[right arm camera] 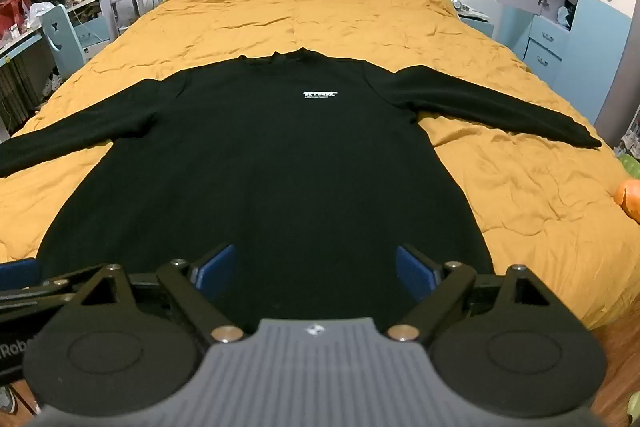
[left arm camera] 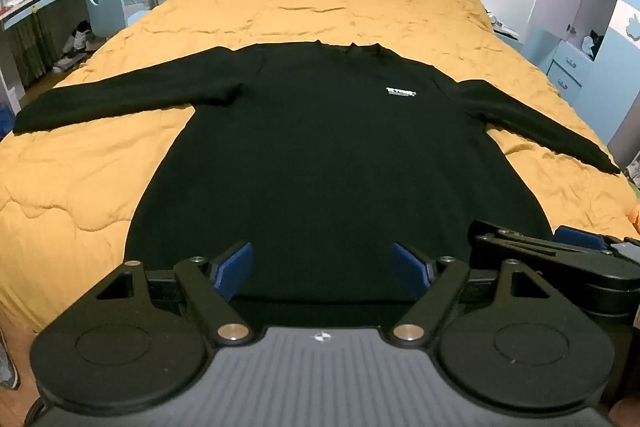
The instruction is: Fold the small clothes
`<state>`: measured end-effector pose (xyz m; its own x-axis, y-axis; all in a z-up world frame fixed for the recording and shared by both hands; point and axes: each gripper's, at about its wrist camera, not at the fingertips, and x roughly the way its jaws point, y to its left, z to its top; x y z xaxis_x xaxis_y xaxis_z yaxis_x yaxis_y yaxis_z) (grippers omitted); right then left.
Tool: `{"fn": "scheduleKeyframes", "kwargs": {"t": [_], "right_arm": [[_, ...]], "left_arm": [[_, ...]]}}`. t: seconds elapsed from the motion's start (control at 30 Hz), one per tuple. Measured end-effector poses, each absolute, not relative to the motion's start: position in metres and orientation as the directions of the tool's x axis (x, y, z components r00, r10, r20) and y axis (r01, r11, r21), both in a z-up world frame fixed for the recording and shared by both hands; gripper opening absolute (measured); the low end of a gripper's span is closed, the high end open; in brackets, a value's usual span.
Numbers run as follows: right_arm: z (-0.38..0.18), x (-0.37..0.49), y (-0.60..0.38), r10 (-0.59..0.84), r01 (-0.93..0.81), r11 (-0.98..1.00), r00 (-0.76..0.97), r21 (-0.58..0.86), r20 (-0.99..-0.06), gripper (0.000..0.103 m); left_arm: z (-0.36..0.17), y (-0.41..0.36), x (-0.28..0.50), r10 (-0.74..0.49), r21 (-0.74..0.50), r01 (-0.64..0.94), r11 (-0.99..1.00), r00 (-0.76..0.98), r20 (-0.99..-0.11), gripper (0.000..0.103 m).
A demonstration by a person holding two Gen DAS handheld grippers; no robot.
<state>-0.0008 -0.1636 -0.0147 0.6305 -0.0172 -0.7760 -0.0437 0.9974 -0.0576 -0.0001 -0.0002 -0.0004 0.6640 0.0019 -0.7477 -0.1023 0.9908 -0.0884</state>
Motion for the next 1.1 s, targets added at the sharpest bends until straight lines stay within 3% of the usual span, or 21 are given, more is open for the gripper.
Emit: {"fn": "scheduleKeyframes", "kwargs": {"t": [1.1], "right_arm": [[-0.0123,-0.0031,-0.1615,-0.026,-0.05,0.996,0.635,-0.074,-0.772,0.083]], "left_arm": [[-0.0034,0.0034,0.0049,0.004,-0.094,-0.118,0.989,0.639,-0.769,0.093]]}}
